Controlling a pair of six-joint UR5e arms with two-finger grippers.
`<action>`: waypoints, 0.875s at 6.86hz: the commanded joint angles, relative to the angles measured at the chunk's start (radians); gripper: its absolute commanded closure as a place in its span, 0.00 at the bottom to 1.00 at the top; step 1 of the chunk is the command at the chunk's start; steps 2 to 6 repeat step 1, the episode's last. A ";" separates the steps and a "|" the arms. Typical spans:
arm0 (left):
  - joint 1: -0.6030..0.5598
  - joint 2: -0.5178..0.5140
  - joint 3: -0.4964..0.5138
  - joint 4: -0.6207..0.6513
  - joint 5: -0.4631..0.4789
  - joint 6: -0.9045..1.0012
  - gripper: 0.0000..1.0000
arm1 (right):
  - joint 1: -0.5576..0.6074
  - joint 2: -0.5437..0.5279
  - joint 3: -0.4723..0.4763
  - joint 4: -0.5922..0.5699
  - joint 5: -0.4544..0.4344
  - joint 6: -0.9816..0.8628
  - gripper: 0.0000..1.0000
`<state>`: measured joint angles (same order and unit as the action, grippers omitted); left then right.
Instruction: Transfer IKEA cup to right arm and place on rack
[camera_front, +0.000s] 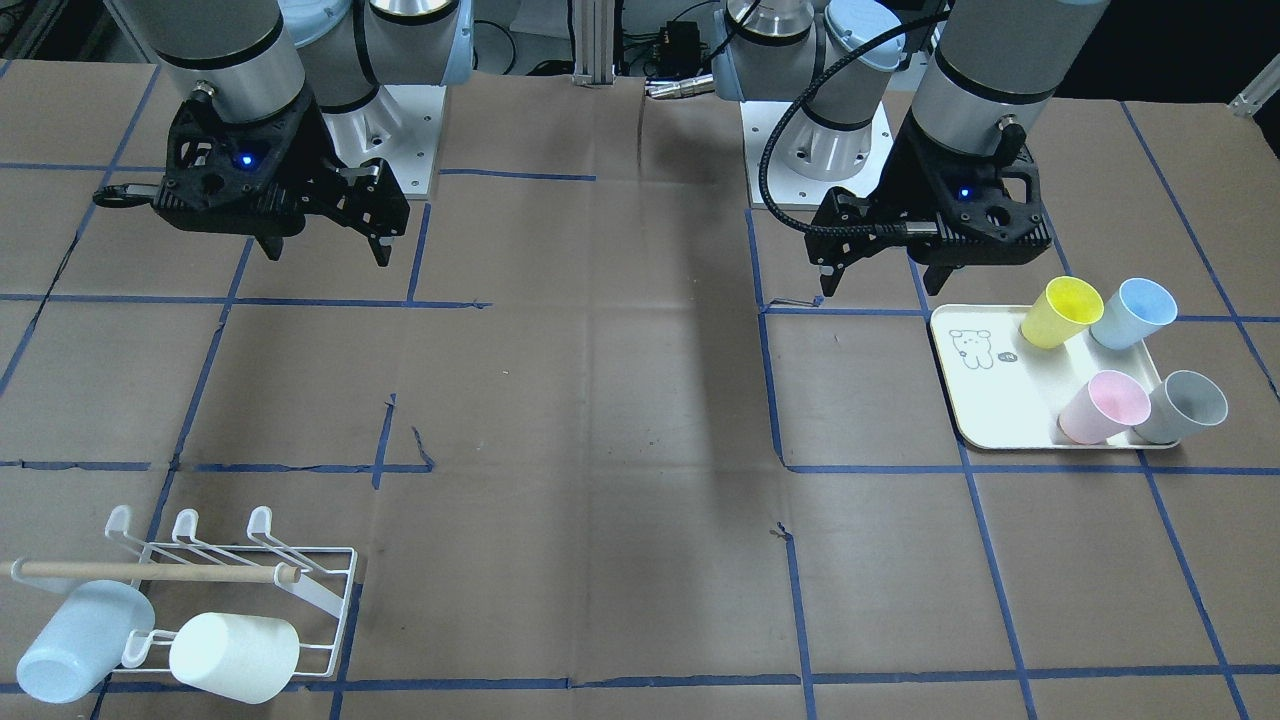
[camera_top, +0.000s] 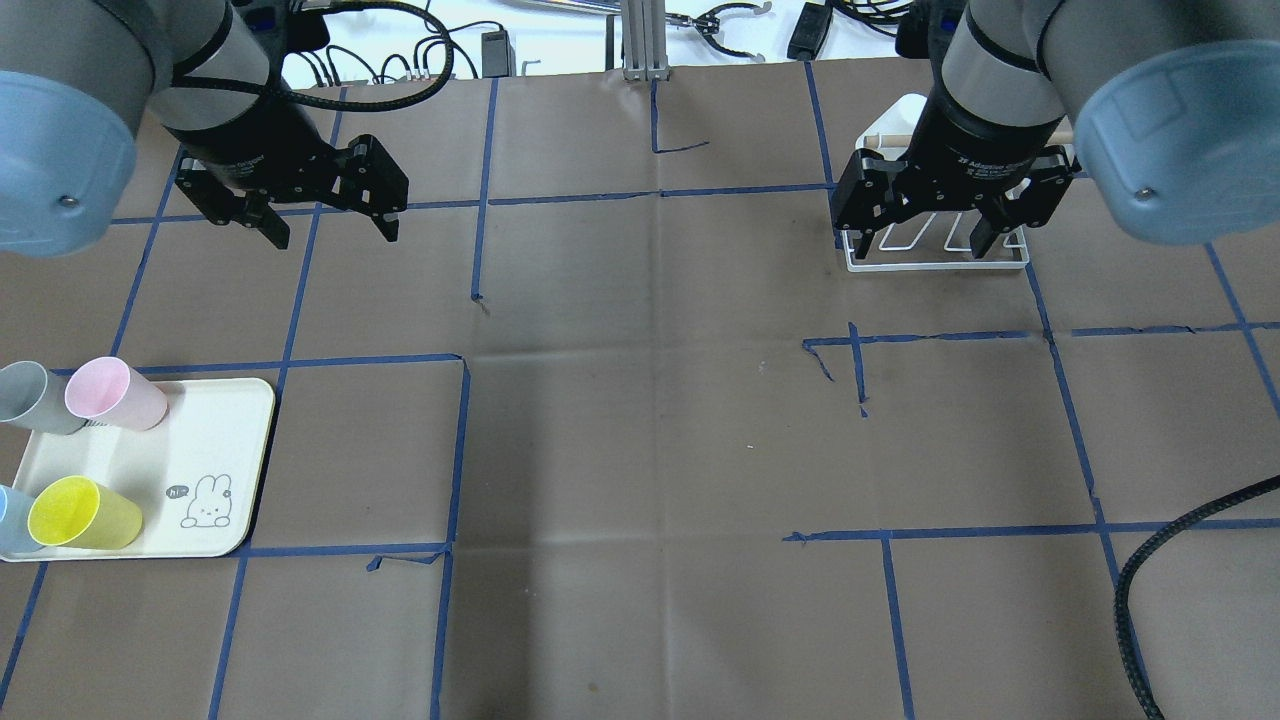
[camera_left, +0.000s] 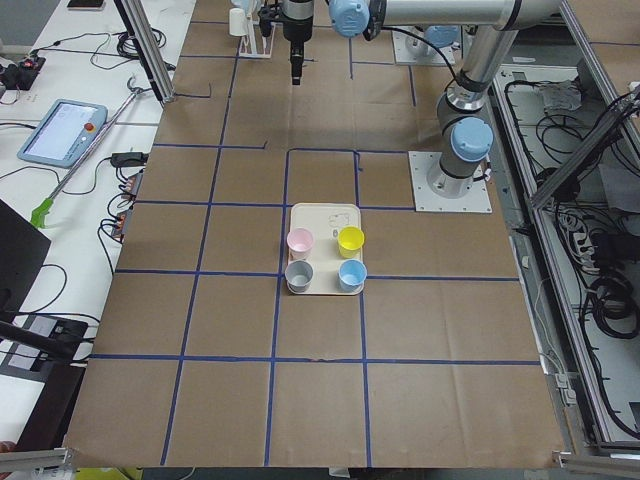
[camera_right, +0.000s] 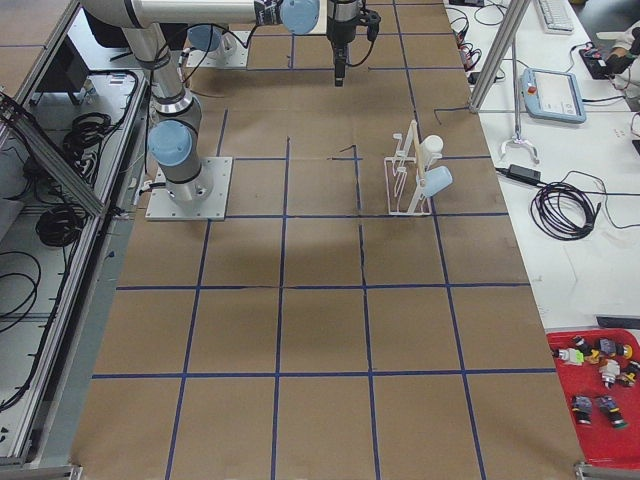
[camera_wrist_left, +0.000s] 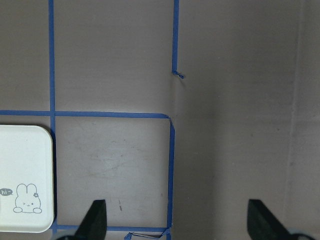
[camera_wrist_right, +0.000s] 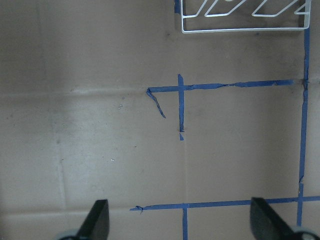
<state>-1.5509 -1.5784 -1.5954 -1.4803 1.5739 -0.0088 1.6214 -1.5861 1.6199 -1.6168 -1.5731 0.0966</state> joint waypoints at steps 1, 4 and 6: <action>0.000 0.000 0.000 0.000 0.000 0.001 0.00 | 0.000 0.000 0.000 0.000 0.001 0.000 0.00; 0.000 0.000 0.000 0.000 0.000 0.001 0.00 | 0.000 0.000 0.000 0.000 0.001 0.000 0.00; 0.000 0.000 0.000 0.000 0.000 0.001 0.00 | 0.000 0.000 0.000 0.000 0.001 0.000 0.00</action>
